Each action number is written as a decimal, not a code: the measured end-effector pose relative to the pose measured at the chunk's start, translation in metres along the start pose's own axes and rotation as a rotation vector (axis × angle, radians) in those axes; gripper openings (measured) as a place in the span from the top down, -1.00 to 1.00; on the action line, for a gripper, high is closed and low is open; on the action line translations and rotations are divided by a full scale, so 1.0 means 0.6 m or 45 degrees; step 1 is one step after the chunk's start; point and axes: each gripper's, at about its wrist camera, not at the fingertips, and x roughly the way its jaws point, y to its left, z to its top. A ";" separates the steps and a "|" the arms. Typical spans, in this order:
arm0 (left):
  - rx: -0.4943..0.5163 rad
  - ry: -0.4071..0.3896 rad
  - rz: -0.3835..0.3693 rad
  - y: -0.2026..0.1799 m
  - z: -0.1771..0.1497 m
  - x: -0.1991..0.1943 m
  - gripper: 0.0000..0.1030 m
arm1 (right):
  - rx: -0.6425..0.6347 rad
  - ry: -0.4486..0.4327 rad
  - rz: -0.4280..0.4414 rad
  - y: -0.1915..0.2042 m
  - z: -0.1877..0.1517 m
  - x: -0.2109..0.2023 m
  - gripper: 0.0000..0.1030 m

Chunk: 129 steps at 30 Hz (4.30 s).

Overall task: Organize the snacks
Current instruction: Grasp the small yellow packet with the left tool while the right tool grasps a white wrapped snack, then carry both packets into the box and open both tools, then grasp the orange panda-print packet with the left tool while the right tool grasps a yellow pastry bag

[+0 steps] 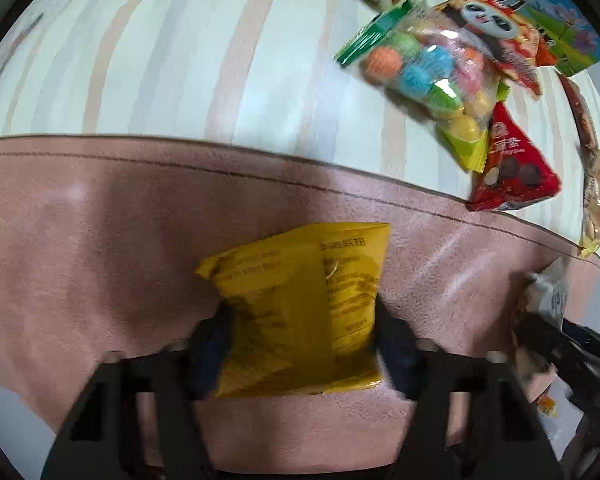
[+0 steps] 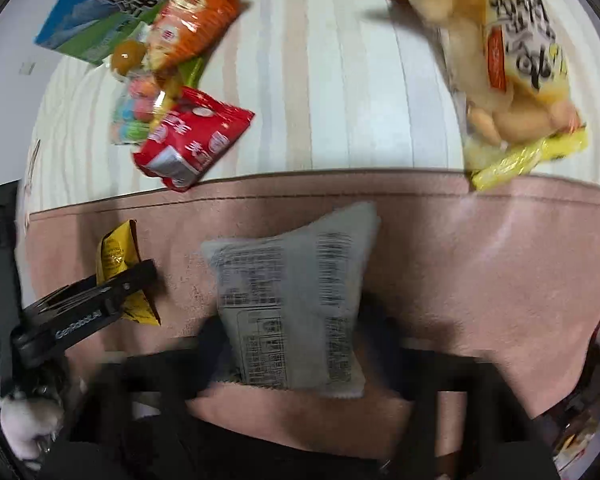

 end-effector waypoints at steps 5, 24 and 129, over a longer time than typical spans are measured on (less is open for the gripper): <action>0.018 -0.017 -0.035 0.001 -0.007 -0.025 0.02 | 0.008 -0.046 0.015 0.007 -0.006 -0.016 0.07; 0.087 -0.403 -0.220 -0.081 0.326 -0.373 0.02 | -0.100 -0.490 0.223 0.127 0.329 -0.321 0.07; 0.703 -0.052 0.081 -0.286 0.248 -0.070 -0.25 | 0.078 -0.241 -0.076 -0.157 0.159 -0.121 -0.10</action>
